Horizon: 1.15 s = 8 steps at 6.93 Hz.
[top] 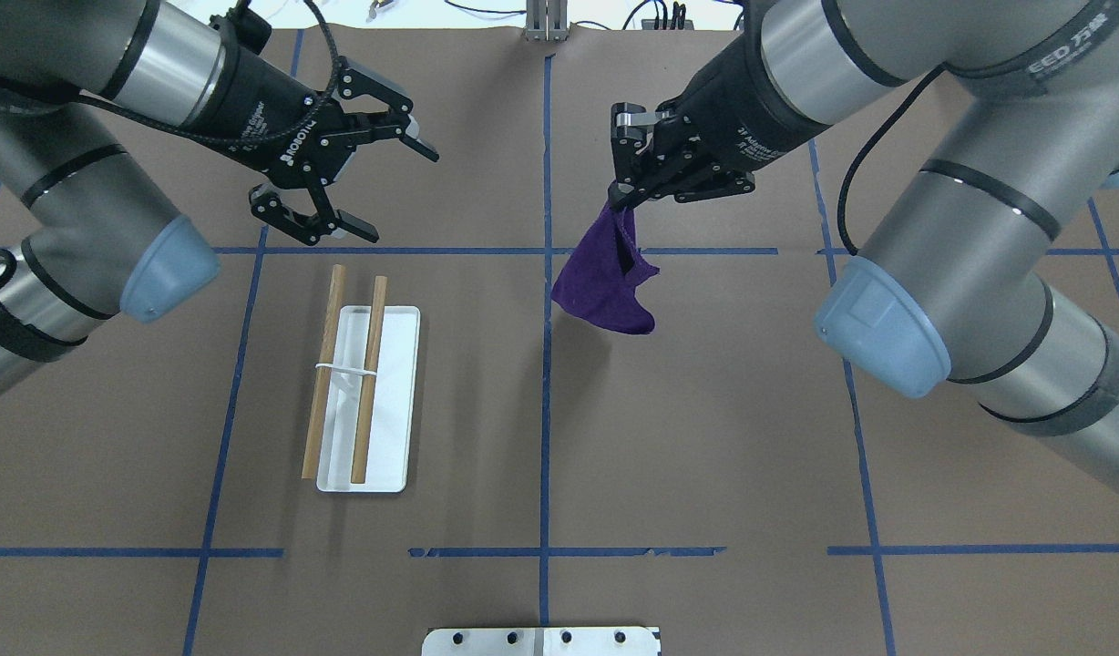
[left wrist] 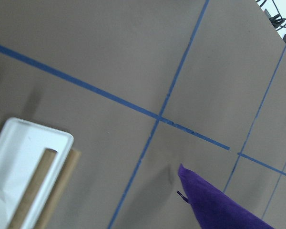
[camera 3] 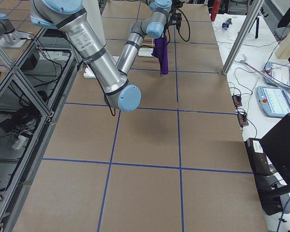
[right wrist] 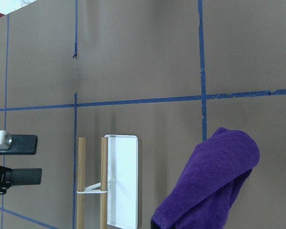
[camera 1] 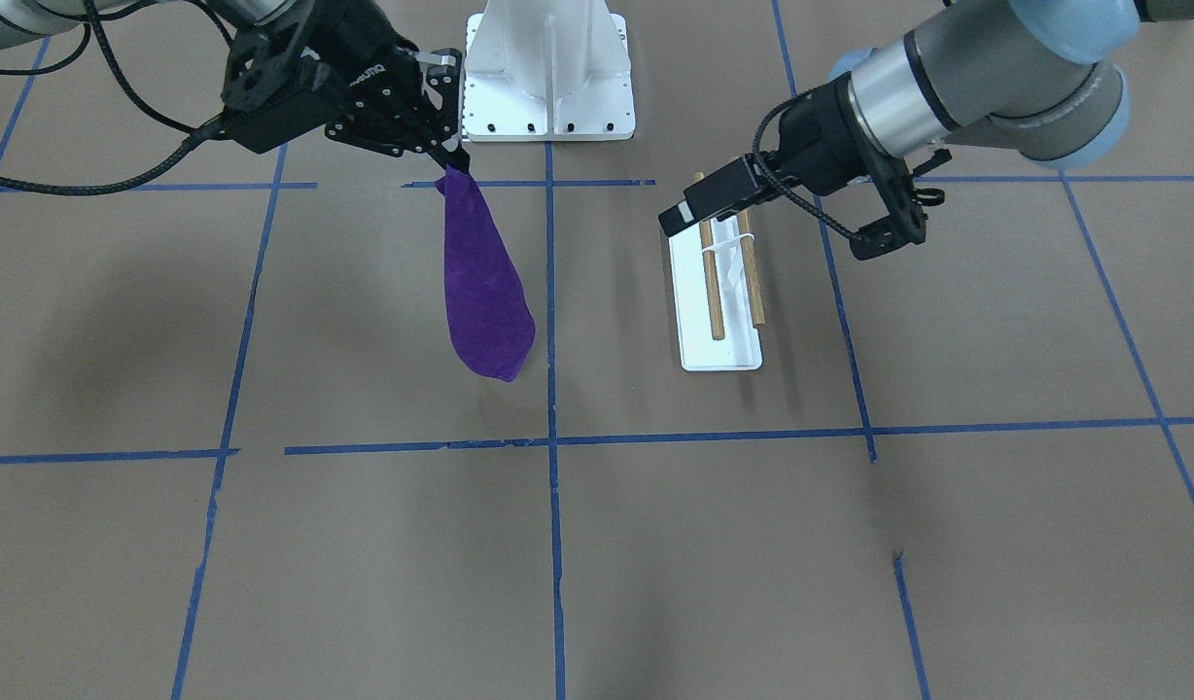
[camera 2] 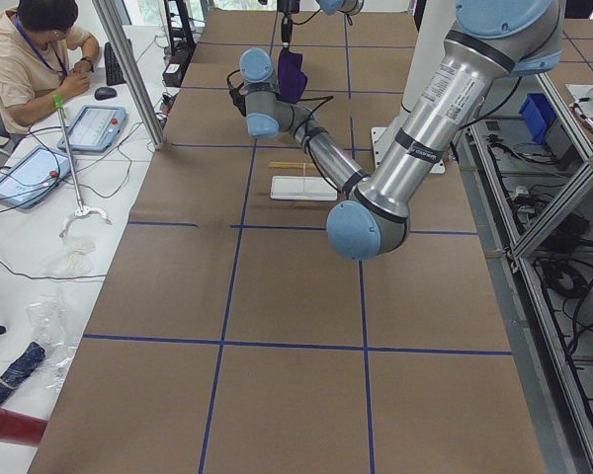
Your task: Hang towel on rack
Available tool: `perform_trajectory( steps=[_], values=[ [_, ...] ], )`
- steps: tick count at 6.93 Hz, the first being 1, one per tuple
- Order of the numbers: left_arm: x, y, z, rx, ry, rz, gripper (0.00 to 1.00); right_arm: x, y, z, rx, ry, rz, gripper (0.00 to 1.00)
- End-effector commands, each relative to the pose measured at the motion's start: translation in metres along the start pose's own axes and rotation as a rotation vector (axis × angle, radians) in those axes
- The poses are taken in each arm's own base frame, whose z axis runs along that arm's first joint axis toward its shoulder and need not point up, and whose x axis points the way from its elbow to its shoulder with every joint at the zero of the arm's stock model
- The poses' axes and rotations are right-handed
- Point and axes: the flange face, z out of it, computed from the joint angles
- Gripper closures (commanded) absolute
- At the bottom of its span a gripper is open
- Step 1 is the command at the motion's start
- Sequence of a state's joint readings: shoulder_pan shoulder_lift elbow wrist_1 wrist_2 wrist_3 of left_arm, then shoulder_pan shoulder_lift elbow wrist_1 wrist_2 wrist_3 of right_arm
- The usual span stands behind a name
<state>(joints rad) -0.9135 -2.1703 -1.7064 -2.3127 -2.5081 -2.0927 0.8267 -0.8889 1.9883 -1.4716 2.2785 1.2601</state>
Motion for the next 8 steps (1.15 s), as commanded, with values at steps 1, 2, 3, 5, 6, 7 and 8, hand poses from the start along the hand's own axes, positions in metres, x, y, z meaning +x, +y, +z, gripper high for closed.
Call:
perform_trajectory(
  steps=[1,2,3,5,6,7,8],
  values=[
    [0.045,0.016,0.028,-0.005,0.025,-0.088,0.0,-0.016,0.013,0.013,-0.001,-0.008,-0.163,1.0],
    [0.05,0.015,0.033,-0.002,0.024,-0.095,0.0,-0.017,0.016,0.017,-0.01,-0.01,-0.207,1.0],
    [0.051,0.019,0.036,-0.007,0.024,-0.097,0.0,-0.023,0.02,0.02,-0.008,-0.015,-0.247,1.0],
    [0.05,0.032,0.055,-0.035,0.007,-0.112,0.0,-0.035,0.029,0.033,0.031,-0.001,-0.297,1.0],
    [0.056,0.042,0.063,-0.033,0.022,-0.127,0.0,-0.038,0.029,0.036,0.027,-0.003,-0.301,1.0],
    [0.056,0.051,0.074,-0.038,0.023,-0.128,0.02,-0.04,0.03,0.035,0.028,-0.005,-0.309,1.0],
    [0.053,0.055,0.081,-0.047,0.014,-0.135,0.09,-0.039,0.031,0.038,0.024,-0.004,-0.313,1.0]
  ],
)
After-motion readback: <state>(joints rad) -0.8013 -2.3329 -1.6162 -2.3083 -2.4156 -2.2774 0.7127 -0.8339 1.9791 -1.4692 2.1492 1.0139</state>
